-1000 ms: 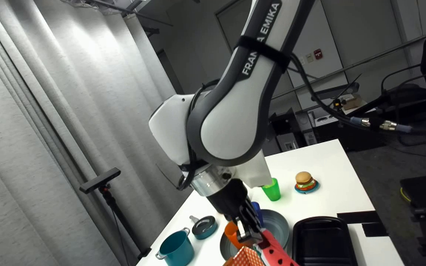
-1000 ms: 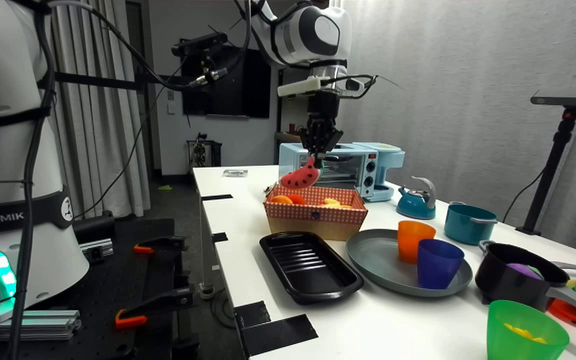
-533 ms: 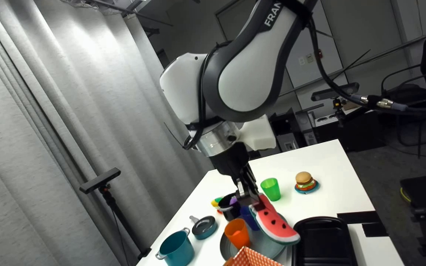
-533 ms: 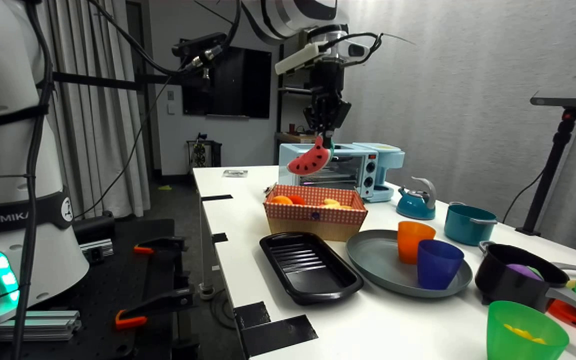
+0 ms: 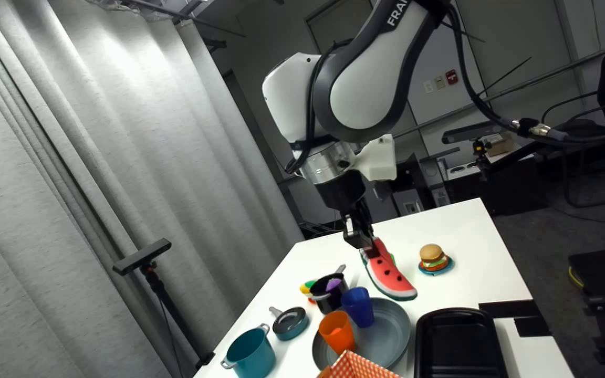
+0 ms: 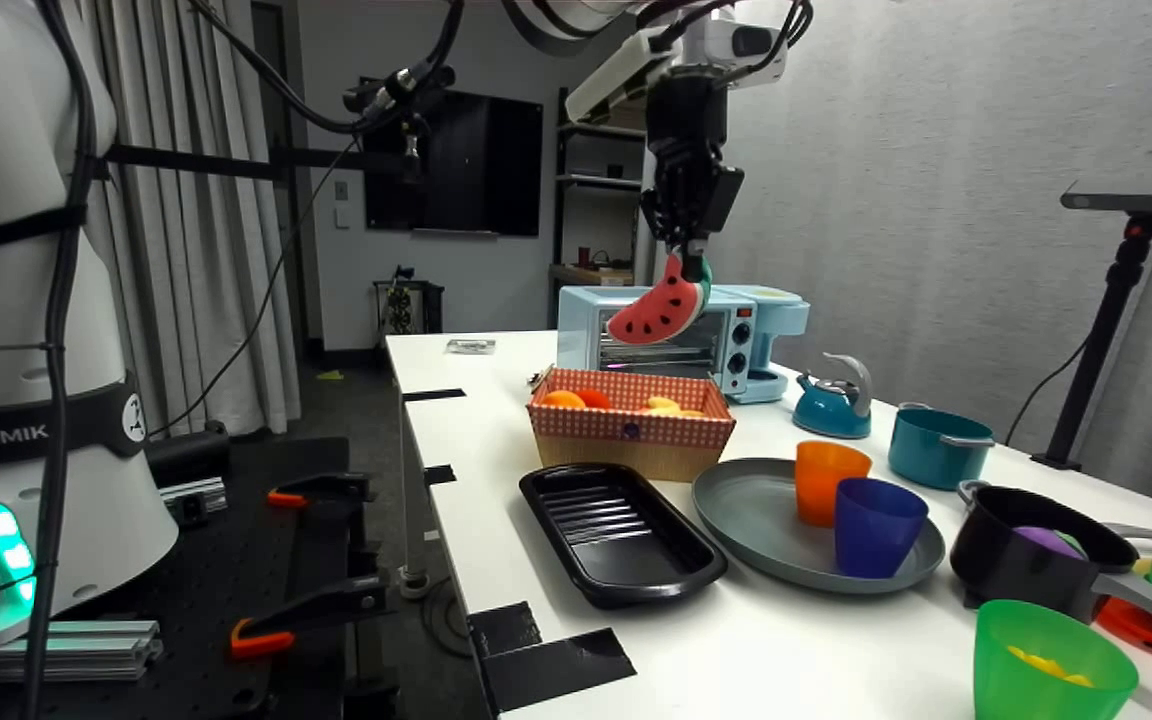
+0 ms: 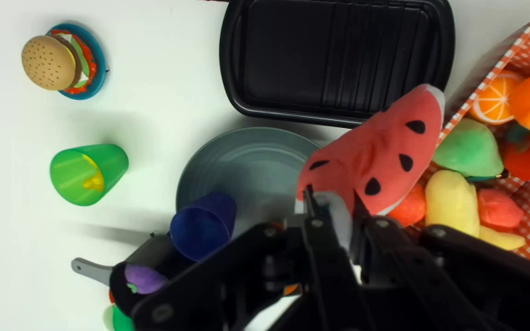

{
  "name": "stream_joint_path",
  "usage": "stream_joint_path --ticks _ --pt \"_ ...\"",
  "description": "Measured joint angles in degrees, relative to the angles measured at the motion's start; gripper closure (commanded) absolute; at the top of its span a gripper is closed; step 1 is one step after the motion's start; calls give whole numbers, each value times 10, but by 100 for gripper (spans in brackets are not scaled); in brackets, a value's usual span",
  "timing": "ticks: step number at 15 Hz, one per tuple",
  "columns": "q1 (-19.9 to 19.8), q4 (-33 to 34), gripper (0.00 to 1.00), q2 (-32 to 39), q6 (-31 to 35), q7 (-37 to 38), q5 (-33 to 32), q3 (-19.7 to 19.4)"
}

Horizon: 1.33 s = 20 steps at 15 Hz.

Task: Put the pear plush toy on the oven tray

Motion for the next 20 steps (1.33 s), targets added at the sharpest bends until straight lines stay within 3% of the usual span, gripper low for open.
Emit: stream_joint_path --ticks 8,9,10,18,20 --pt "-29 -24 95 4 1 13 -20 -13" --pt "-29 -26 62 5 1 15 -23 -13" --pt "-29 -27 61 6 1 18 -25 -13" --pt "-29 -27 1 19 0 25 -34 -13" --pt "-29 -27 0 23 0 25 -36 -13"
